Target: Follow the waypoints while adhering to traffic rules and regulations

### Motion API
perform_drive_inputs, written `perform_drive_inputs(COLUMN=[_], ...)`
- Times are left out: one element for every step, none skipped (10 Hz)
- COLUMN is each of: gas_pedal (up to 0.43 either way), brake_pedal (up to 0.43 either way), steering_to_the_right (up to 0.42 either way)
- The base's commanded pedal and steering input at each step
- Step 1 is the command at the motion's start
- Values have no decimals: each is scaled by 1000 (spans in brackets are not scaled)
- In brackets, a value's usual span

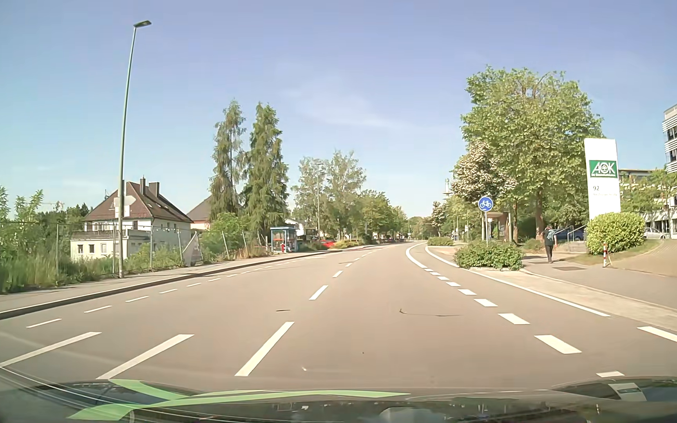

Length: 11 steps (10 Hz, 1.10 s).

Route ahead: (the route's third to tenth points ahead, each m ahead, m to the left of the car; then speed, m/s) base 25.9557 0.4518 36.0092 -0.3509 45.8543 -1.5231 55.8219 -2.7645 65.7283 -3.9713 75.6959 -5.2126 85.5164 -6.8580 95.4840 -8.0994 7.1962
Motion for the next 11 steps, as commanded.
perform_drive_inputs(gas_pedal=[0, 0, 0, 0, 8, 59, 67, 87, 87, 87, 87], brake_pedal=[0, 0, 0, 0, 0, 0, 0, 0, 0, 0, 0], steering_to_the_right=[0, 0, 0, 0, 0, 0, 0, 0, 0, 0, 1])
